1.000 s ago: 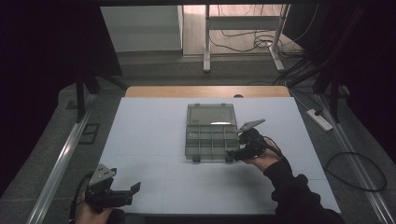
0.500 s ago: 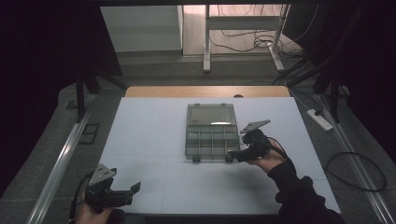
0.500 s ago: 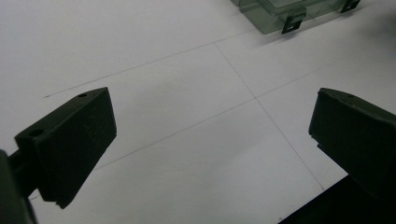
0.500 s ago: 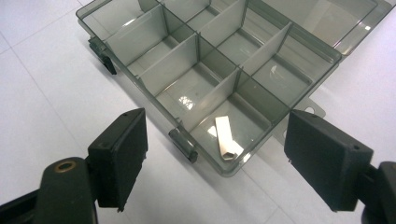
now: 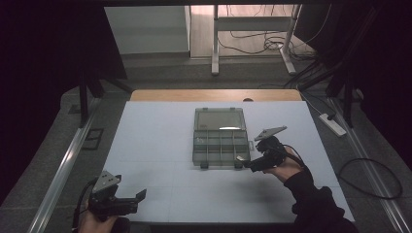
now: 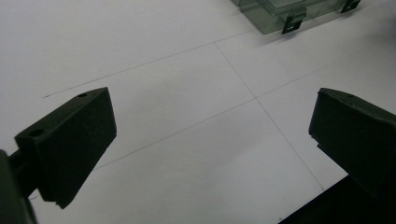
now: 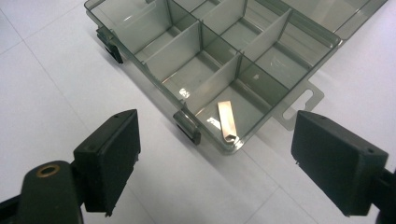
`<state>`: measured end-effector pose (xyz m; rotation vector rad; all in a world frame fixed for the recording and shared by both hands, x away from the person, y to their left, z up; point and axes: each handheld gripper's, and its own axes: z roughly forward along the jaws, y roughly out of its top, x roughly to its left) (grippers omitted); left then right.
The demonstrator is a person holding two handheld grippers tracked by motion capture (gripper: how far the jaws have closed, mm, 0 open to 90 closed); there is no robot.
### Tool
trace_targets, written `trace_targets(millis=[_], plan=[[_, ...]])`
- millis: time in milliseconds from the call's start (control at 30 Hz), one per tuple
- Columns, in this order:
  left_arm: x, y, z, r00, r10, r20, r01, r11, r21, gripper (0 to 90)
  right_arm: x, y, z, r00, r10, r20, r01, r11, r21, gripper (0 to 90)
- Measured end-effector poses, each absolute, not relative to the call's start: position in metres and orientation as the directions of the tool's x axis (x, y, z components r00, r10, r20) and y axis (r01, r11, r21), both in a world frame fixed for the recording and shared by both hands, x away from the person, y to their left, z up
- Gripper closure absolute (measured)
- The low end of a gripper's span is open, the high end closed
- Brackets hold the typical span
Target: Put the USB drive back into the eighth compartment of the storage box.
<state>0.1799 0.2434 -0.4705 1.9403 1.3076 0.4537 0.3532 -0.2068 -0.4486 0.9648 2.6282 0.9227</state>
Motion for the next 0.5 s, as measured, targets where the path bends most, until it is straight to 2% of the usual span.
trace_targets(millis=[500], plan=[[0.180,0.243,-0.470,0.417,0.902,-0.111,0.640,-0.205,0.740,0.7,0.345,-0.219,-0.448,-0.767,0.639,0.053,0.528,0.583,0.617,7.3]])
